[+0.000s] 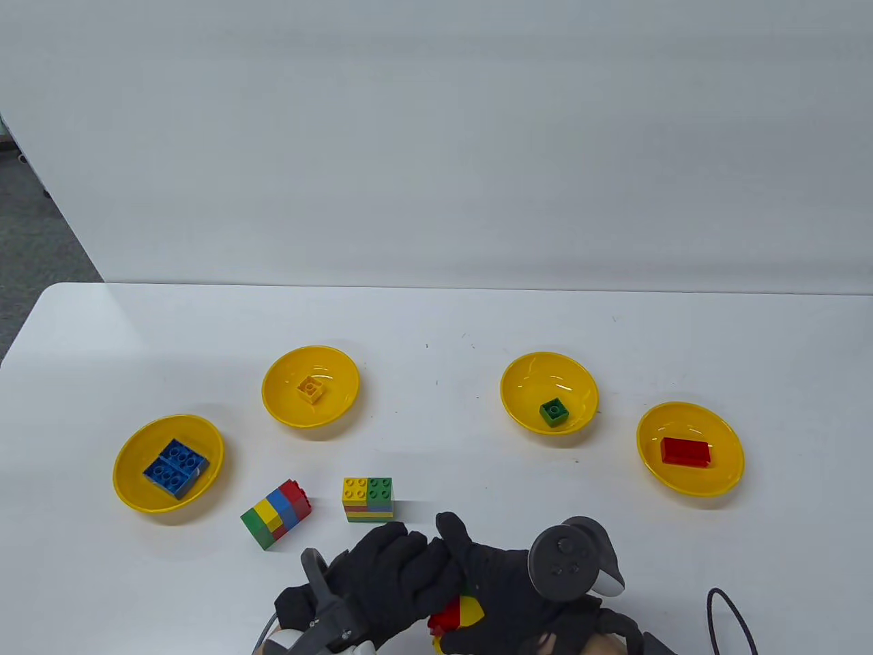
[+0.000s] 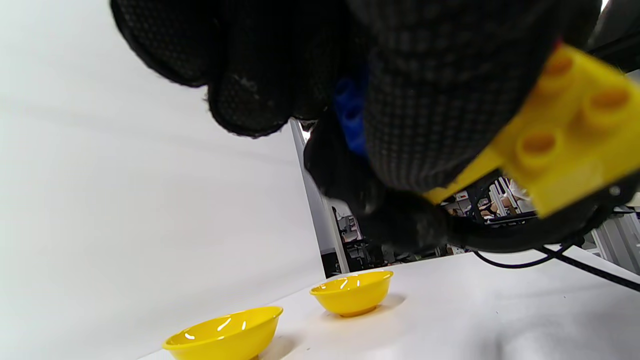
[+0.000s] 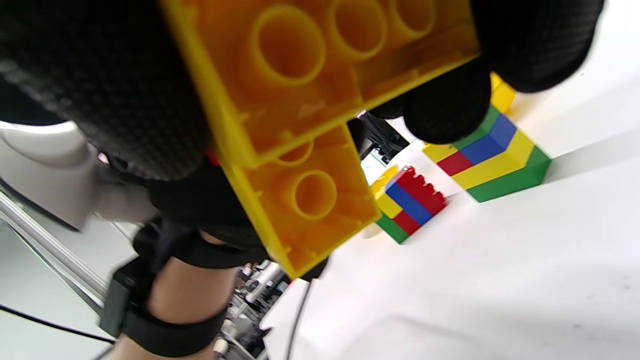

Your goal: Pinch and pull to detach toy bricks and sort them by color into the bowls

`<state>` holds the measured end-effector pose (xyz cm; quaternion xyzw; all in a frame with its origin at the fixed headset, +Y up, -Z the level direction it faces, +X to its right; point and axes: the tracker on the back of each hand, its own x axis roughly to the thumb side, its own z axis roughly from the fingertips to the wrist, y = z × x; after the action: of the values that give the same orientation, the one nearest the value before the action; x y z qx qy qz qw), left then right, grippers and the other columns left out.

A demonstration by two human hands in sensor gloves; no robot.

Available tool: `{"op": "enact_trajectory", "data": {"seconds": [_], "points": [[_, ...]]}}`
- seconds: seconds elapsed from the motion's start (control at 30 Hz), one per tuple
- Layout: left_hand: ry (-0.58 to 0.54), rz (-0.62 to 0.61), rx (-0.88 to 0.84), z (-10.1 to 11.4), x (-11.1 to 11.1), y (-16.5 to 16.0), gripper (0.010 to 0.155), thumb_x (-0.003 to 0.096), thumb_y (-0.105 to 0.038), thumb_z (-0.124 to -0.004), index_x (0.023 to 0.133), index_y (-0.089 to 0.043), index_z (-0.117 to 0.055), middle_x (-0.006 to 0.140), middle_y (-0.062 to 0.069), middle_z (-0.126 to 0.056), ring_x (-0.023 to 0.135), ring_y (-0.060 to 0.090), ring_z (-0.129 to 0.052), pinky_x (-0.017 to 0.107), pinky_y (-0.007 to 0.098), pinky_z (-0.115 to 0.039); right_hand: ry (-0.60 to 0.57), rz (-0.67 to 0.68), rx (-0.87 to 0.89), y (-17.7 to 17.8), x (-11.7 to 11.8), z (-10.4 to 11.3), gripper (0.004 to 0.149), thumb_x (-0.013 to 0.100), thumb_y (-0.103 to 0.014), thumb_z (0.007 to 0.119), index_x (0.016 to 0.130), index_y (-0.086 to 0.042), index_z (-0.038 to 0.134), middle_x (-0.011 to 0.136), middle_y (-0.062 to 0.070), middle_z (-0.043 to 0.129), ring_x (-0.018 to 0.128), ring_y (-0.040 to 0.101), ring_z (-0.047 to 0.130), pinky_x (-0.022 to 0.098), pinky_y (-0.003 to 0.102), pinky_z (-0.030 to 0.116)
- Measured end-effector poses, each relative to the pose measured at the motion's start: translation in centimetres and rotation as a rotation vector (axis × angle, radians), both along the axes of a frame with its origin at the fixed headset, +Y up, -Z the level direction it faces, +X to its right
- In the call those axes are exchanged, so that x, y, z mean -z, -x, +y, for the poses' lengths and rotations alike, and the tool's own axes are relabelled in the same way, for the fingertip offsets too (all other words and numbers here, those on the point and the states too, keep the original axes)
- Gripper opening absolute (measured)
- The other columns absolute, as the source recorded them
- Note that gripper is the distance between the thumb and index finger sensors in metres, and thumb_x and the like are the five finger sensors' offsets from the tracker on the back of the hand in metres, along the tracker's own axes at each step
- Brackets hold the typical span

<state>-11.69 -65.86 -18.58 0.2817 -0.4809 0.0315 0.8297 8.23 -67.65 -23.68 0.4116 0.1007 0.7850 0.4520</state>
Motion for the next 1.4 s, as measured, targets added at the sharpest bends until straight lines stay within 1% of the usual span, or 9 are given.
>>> {"op": "enact_trajectory", "data": {"seconds": [0.07, 0.23, 0.57, 0.67, 0.73, 0.87, 1.0, 1.13, 1.4], "points": [[0.024, -0.032, -0.025, 0.2, -0.1, -0.2, 0.067, 0.0324, -0.035, -0.111, 0.092, -0.027, -0.083, 0.087, 0.01, -0.094, 0.064, 0.034, -0.101, 0.056, 0.059, -0.079, -0.007, 0.017, -0.025, 0.0, 0.1, -0.3, 0.112, 0.031, -0.049, 0.099, 0.102, -0.004, 0.025, 0.089, 0.025, 0.079, 0.064, 0.047, 0.095, 0.043, 0.065, 0.079], [-0.105, -0.039, -0.028, 0.2, -0.9, 0.0, 0.067, 0.0248, -0.041, -0.119, 0.083, -0.021, -0.092, 0.071, 0.012, -0.105, 0.048, 0.031, -0.11, 0.044, 0.057, -0.088, -0.076, -0.022, -0.038, 0.4, -0.5, -0.2, 0.11, 0.029, -0.048, 0.101, 0.101, -0.003, 0.031, 0.086, 0.026, 0.083, 0.061, 0.047, 0.098, 0.042, 0.064, 0.082], [-0.113, -0.026, -0.117, 0.2, -0.9, 0.3, 0.067, 0.0243, -0.04, -0.12, 0.082, -0.018, -0.093, 0.066, 0.016, -0.109, 0.045, 0.031, -0.117, 0.042, 0.057, -0.095, -0.159, -0.071, 0.036, 0.1, -0.9, 0.1, 0.108, 0.028, -0.047, 0.102, 0.1, -0.001, 0.037, 0.085, 0.028, 0.084, 0.059, 0.049, 0.099, 0.042, 0.065, 0.083], [-0.082, -0.037, -0.098, 0.1, -0.6, 0.1, 0.068, 0.025, -0.039, -0.119, 0.082, -0.015, -0.093, 0.064, 0.017, -0.109, 0.044, 0.031, -0.117, 0.04, 0.057, -0.095, -0.096, -0.027, 0.036, -0.1, -0.3, -0.2, 0.108, 0.028, -0.047, 0.101, 0.099, 0.0, 0.036, 0.085, 0.029, 0.084, 0.059, 0.049, 0.1, 0.041, 0.065, 0.083], [0.014, -0.035, -0.055, -0.2, 0.0, -0.2, 0.068, 0.0318, -0.037, -0.112, 0.09, -0.014, -0.086, 0.074, 0.018, -0.101, 0.053, 0.034, -0.109, 0.048, 0.06, -0.087, -0.034, 0.011, 0.054, -0.4, 0.3, -0.3, 0.109, 0.028, -0.047, 0.101, 0.099, 0.001, 0.033, 0.085, 0.029, 0.083, 0.06, 0.049, 0.1, 0.041, 0.065, 0.083], [-0.021, -0.005, -0.009, -0.3, 0.2, -0.9, 0.073, 0.0331, -0.041, -0.108, 0.094, -0.017, -0.076, 0.082, 0.014, -0.093, 0.059, 0.033, -0.102, 0.051, 0.06, -0.082, -0.034, 0.042, 0.016, -0.7, 0.8, -0.1, 0.111, 0.029, -0.048, 0.101, 0.099, 0.001, 0.03, 0.085, 0.029, 0.083, 0.06, 0.049, 0.099, 0.042, 0.065, 0.083], [-0.026, -0.01, -0.037, 0.1, 0.6, -0.8, 0.067, 0.0297, -0.043, -0.112, 0.086, -0.019, -0.085, 0.072, 0.014, -0.099, 0.047, 0.031, -0.106, 0.043, 0.058, -0.087, 0.024, -0.021, 0.088, -0.6, 0.6, -1.2, 0.103, 0.032, -0.048, 0.096, 0.103, 0.001, 0.041, 0.089, 0.03, 0.077, 0.065, 0.05, 0.094, 0.045, 0.066, 0.079], [-0.061, 0.018, -0.033, 0.1, 0.3, -0.1, 0.067, 0.0288, -0.046, -0.113, 0.084, -0.019, -0.087, 0.068, 0.014, -0.1, 0.044, 0.03, -0.107, 0.041, 0.057, -0.088, 0.086, -0.039, 0.039, -0.4, 0.5, -2.0, 0.098, 0.035, -0.052, 0.091, 0.102, 0.003, 0.047, 0.094, 0.029, 0.066, 0.072, 0.053, 0.085, 0.048, 0.066, 0.078], [0.038, -0.039, -0.076, 1.2, 0.1, 0.0, 0.067, 0.0222, -0.049, -0.117, 0.076, -0.017, -0.093, 0.057, 0.014, -0.106, 0.033, 0.027, -0.114, 0.032, 0.052, -0.096, 0.128, -0.03, 0.095, -0.5, 0.6, -1.5, 0.095, 0.027, -0.054, 0.101, 0.091, 0.009, 0.07, 0.078, 0.029, 0.086, 0.052, 0.049, 0.102, 0.033, 0.06, 0.091]]}}
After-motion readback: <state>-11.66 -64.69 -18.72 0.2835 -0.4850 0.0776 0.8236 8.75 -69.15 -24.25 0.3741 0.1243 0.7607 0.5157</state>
